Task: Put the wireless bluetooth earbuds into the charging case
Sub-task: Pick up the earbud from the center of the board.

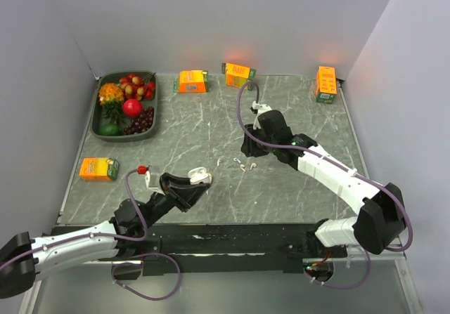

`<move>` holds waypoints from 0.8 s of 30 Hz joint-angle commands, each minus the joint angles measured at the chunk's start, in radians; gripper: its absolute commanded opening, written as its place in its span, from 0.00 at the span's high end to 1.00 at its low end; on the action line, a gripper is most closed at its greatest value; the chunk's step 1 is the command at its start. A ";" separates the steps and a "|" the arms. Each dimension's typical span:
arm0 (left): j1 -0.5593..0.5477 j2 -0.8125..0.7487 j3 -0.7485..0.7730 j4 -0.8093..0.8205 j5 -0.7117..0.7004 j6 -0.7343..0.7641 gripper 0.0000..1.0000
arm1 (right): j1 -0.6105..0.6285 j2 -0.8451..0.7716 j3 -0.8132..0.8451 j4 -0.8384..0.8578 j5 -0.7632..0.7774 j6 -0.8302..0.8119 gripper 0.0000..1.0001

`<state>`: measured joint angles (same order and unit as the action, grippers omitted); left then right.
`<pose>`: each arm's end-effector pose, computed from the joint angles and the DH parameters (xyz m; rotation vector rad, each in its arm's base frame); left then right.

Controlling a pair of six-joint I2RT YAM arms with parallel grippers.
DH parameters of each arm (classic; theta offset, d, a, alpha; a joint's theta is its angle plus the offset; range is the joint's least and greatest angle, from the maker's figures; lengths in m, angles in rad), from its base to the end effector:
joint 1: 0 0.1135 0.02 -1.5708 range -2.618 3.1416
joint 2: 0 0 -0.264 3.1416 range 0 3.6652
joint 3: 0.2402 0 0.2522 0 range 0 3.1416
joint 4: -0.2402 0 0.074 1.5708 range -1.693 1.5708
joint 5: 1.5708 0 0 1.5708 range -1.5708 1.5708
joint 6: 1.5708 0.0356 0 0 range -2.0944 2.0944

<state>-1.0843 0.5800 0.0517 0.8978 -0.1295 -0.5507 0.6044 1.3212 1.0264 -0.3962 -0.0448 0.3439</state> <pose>0.0709 -0.1242 0.2260 0.2263 1.2993 -1.3397 0.2386 0.1667 0.2857 -0.3258 2.2985 0.5451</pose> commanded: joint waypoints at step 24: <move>-0.106 0.046 -0.099 0.168 0.034 0.692 0.99 | 0.003 -0.096 -0.045 0.072 0.100 -0.025 0.60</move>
<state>-1.1564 0.6483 0.0467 1.0653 -0.0452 0.0120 0.6044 1.2427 1.0046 -0.3790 0.0212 0.3237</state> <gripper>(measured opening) 0.304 0.400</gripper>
